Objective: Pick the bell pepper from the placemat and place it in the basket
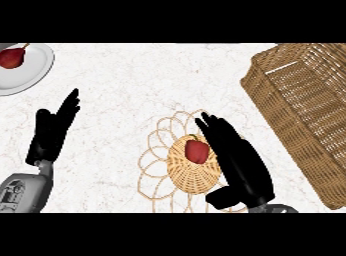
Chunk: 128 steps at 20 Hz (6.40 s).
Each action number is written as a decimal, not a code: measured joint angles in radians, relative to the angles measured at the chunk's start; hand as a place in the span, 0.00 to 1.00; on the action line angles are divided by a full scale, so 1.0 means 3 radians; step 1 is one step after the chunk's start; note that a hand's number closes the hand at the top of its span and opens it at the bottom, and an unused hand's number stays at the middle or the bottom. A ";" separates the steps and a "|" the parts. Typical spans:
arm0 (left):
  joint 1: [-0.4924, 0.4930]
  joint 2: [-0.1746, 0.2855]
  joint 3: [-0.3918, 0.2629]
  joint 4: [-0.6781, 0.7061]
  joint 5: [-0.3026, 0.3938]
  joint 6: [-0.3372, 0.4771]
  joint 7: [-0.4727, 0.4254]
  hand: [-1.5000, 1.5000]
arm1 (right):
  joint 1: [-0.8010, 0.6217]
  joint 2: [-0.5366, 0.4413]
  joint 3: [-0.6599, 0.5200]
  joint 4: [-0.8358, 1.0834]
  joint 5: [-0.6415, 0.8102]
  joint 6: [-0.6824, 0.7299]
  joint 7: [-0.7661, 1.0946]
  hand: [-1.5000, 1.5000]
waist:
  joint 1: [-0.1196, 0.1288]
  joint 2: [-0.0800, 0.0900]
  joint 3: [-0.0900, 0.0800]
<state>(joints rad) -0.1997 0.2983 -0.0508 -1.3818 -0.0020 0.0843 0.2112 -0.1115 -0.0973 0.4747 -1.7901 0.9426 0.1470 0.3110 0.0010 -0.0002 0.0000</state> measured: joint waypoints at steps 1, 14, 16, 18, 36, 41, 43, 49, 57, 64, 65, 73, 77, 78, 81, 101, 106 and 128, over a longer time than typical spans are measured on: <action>-0.0021 -0.0021 0.0013 0.0026 -0.0015 -0.0004 -0.0003 0.50 | -0.0014 0.0007 -0.0029 0.0107 -0.0002 -0.0037 -0.0078 0.00 | 0.0000 0.0000 0.0000; -0.0074 -0.0154 0.0207 0.0020 -0.0195 -0.0151 0.0051 0.50 | -0.0200 0.0255 -0.0203 0.0755 0.0129 -0.0181 -0.0312 0.00 | 0.0001 0.0001 0.0000; -0.0098 -0.0170 0.0233 0.0055 -0.0226 -0.0186 0.0043 0.50 | -0.0210 0.0281 -0.0171 0.0797 0.0132 -0.0188 -0.0269 0.00 | -0.0001 0.0001 0.0000; -0.0056 -0.0168 0.0259 -0.0035 -0.0227 -0.0229 0.0094 0.50 | -0.0249 0.0297 -0.0155 0.0896 0.0112 -0.0228 -0.0261 0.00 | 0.0002 0.0000 0.0000; 0.0006 -0.0323 0.0345 -0.0107 -0.0387 -0.0309 0.0105 0.50 | -0.0473 0.0270 -0.0071 0.1411 0.0341 -0.0581 -0.0467 1.00 | -0.0004 -0.0021 -0.0012; -0.0025 -0.0321 0.0368 -0.0133 -0.0385 -0.0325 0.0144 0.50 | -0.0490 0.0226 0.0056 0.1374 0.0604 -0.0377 -0.0324 1.00 | -0.0006 -0.0046 -0.0017; -0.0028 -0.0326 0.0384 -0.0082 -0.0388 -0.0314 0.0111 0.50 | -0.0485 0.0178 0.0117 0.1350 0.0692 -0.0196 -0.0216 1.00 | -0.0009 -0.0059 -0.0020; -0.0071 -0.0320 0.0396 -0.0071 -0.0398 -0.0320 0.0146 0.50 | -0.0437 0.0061 0.0296 0.1173 0.0932 0.0212 -0.0011 1.00 | -0.0011 -0.0055 -0.0015; -0.0022 -0.0354 0.0402 -0.0028 -0.0447 -0.0299 0.0050 0.50 | -0.0161 0.0103 0.0319 0.0460 0.0856 0.0491 0.0043 1.00 | -0.0020 -0.0016 -0.0003; -0.0006 -0.0343 0.0427 -0.0030 -0.0425 -0.0322 0.0043 0.50 | 0.0010 0.0282 0.0210 -0.0583 0.0058 0.0556 0.0380 1.00 | -0.0043 -0.0016 0.0000; -0.0030 -0.0340 0.0435 -0.0012 -0.0425 -0.0319 0.0047 0.50 | -0.0025 0.0291 0.0194 -0.0753 -0.0074 0.0552 0.0509 1.00 | -0.0045 -0.0015 -0.0001; -0.0008 -0.0370 0.0393 -0.0034 -0.0455 -0.0324 0.0036 0.50 | -0.0850 0.0322 -0.0270 -0.1700 -0.0810 0.0846 0.1743 1.00 | -0.0006 -0.0013 -0.0004; -0.0070 -0.0344 0.0429 0.0042 -0.0450 -0.0340 0.0008 0.50 | -0.1525 0.0319 -0.0631 -0.1718 -0.1110 0.0876 0.2184 1.00 | -0.0005 -0.0012 -0.0006; -0.0059 -0.0359 0.0416 0.0009 -0.0448 -0.0340 0.0031 0.50 | -0.1671 0.0316 -0.0765 -0.1702 -0.1205 0.0888 0.2231 1.00 | -0.0003 -0.0014 -0.0006; -0.0069 -0.0349 0.0426 -0.0029 -0.0441 -0.0348 0.0078 0.50 | -0.2104 0.0271 -0.1118 -0.1588 -0.1395 0.0936 0.2333 1.00 | -0.0007 -0.0017 -0.0006; -0.0108 -0.0348 0.0438 -0.0071 -0.0458 -0.0348 0.0130 0.50 | -0.2499 -0.1703 -0.2126 0.0173 -0.1273 0.1757 0.1322 1.00 | 0.0001 0.0006 0.0000; -0.0095 -0.0373 0.0436 -0.0037 -0.0460 -0.0359 0.0091 0.50 | -0.2328 -0.1942 -0.2255 0.0614 -0.1175 0.1569 0.0657 1.00 | 0.0010 0.0009 0.0000; -0.0121 -0.0377 0.0472 -0.0033 -0.0469 -0.0410 0.0099 0.50 | -0.1914 -0.1741 -0.2542 0.2146 -0.1160 0.0883 -0.0654 0.00 | 0.0020 0.0006 0.0001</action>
<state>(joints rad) -0.2360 0.1852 0.0909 -1.3919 -0.1428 -0.0388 0.2410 -0.6858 -0.6197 -0.2881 -1.1462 0.5946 0.4120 0.1147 0.0069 0.0018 0.0002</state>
